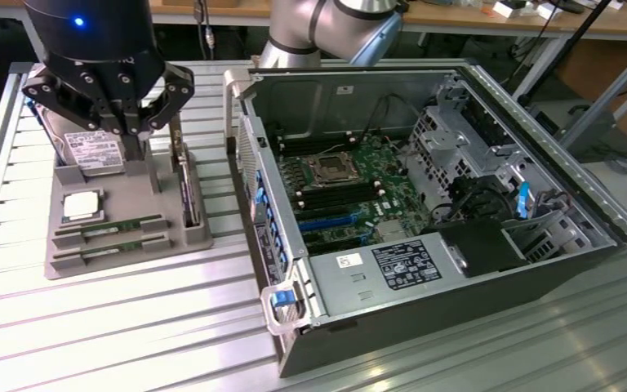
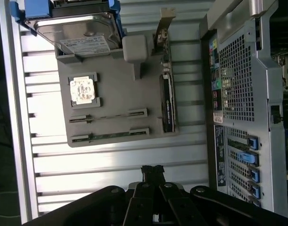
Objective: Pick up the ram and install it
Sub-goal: 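Reach for the ram, then pick up the ram and move it above insertion slot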
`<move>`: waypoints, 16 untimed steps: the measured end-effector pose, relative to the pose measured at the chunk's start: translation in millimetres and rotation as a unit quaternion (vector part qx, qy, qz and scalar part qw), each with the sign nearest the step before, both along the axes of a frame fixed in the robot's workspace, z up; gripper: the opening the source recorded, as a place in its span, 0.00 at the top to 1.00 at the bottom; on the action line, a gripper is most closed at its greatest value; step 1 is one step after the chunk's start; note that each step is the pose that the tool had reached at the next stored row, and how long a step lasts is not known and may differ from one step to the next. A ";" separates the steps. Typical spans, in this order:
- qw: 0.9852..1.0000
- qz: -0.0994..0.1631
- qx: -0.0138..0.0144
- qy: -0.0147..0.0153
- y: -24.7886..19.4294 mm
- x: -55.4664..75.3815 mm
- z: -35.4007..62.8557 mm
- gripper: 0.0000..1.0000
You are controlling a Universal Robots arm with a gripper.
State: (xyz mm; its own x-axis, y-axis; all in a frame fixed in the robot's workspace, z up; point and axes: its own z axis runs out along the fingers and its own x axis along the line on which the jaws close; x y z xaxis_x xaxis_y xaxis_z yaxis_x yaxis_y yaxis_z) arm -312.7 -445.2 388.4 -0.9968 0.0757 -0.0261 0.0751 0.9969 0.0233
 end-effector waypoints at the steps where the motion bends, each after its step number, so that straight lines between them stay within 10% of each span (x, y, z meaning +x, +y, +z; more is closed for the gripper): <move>1: 1.000 0.000 0.000 0.000 0.0 -2.3 -0.1 0.89; 16: 0.999 0.034 0.000 0.000 0.0 -3.0 -0.2 0.89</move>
State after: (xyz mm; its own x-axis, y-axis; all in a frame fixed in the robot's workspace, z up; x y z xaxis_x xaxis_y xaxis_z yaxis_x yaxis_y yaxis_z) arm -315.7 -445.2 388.2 -0.9996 0.0083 -0.0260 0.0077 0.9997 0.0233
